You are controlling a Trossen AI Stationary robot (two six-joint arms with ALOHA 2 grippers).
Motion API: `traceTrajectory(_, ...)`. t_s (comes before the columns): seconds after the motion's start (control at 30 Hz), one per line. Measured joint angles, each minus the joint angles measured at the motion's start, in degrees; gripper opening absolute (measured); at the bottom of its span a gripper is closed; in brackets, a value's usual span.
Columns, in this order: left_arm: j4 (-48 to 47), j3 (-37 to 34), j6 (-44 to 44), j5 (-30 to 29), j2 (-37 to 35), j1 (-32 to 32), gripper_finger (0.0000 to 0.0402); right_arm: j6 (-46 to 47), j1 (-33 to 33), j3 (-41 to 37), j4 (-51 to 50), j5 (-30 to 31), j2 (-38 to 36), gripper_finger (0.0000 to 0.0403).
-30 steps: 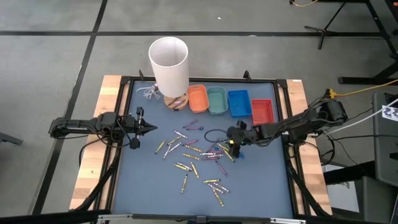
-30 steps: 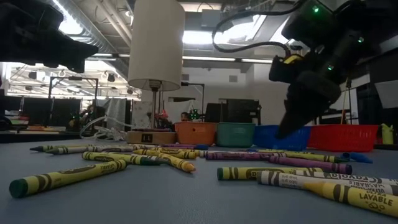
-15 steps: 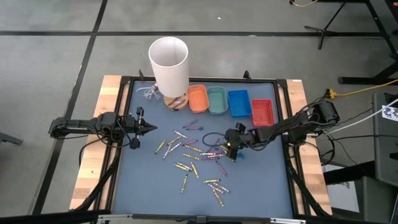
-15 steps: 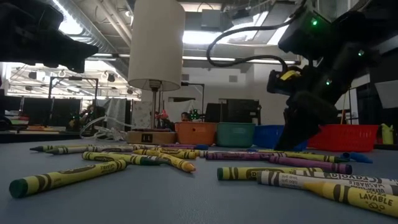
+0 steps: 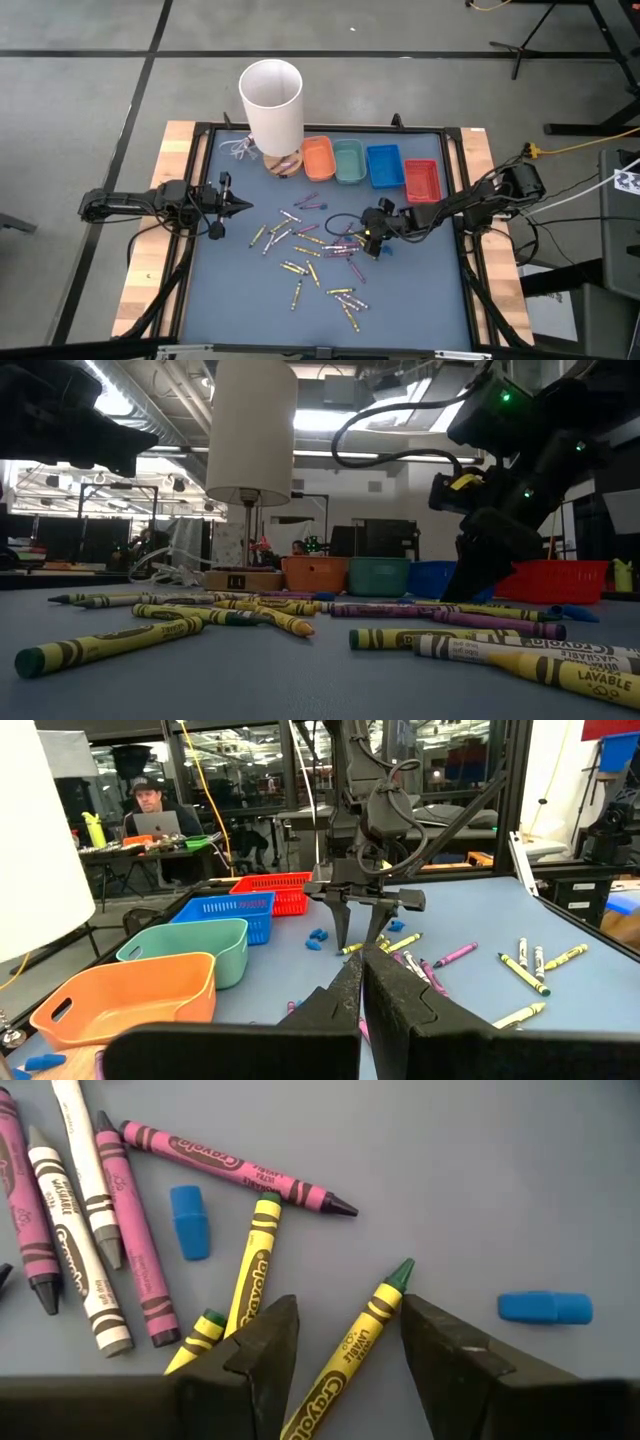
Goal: Sort crayons
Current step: Put the green crayon into the orange bin
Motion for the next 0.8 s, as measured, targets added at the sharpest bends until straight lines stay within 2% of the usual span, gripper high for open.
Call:
traceTrajectory(0.13,0.0,0.0,0.0,0.0,0.0,0.0,0.0,0.0,0.0,0.0,0.0,-0.1,0.0,0.0157)
traceTrajectory(0.5,0.0,0.0,0.0,0.0,0.0,0.0,0.0,0.0,0.0,0.0,0.0,-0.1,0.1,0.0047)
traceTrajectory(0.67,0.0,0.0,0.0,0.0,0.0,0.0,0.0,0.0,0.0,0.0,0.0,-0.1,0.0,0.0019)
traceTrajectory(0.8,0.0,0.0,0.0,0.0,0.0,0.0,0.0,0.0,0.0,0.0,0.0,-0.8,0.0,0.0014)
